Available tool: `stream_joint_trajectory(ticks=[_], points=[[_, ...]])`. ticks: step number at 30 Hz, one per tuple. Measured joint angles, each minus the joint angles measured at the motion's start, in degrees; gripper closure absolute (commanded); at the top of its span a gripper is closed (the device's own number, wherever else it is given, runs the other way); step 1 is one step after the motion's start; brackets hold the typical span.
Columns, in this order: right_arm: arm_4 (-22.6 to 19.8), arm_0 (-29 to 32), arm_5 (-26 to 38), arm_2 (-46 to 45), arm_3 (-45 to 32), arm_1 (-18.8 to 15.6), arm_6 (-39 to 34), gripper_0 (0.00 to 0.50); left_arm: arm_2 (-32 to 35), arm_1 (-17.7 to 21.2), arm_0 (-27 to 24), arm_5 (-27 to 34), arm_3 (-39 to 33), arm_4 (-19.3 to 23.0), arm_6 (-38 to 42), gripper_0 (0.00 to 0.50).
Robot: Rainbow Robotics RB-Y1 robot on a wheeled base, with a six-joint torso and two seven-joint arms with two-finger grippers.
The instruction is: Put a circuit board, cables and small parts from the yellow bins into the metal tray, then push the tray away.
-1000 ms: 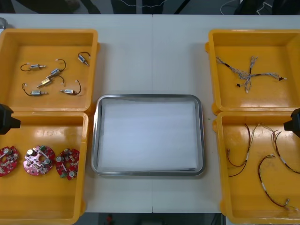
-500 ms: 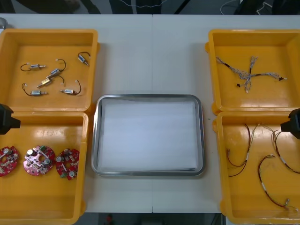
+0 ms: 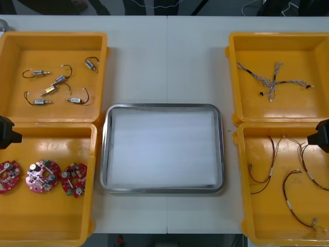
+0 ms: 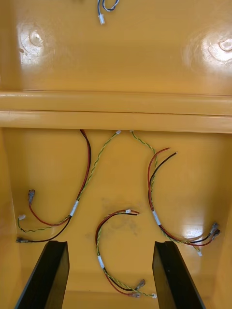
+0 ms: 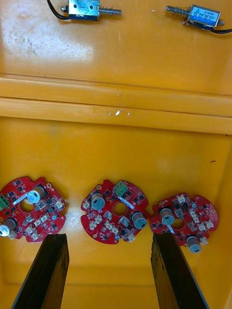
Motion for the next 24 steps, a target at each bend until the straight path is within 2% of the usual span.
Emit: stream_joint_trajectory(ticks=[8,16,20,24], points=[[0.0,0.0,0.0,0.0,0.0,0.0,0.0,0.000,0.0,0.0,0.0,0.0,0.6,-0.5,0.0,0.000],[-0.1,0.3,0.0,-0.8,0.0,-0.1,0.0,0.000,0.0,0.0,0.0,0.0,6.0,-1.2,0.0,0.000],[-0.2,2.1,-0.4,-1.1,0.0,-1.3,0.1,0.000,0.0,0.0,0.0,0.0,8.8,-1.8,0.0,0.000],[-0.5,5.0,-4.4,-1.1,0.0,-3.2,1.3,0.000,0.0,0.0,0.0,-0.4,11.4,-2.2,0.0,0.000]])
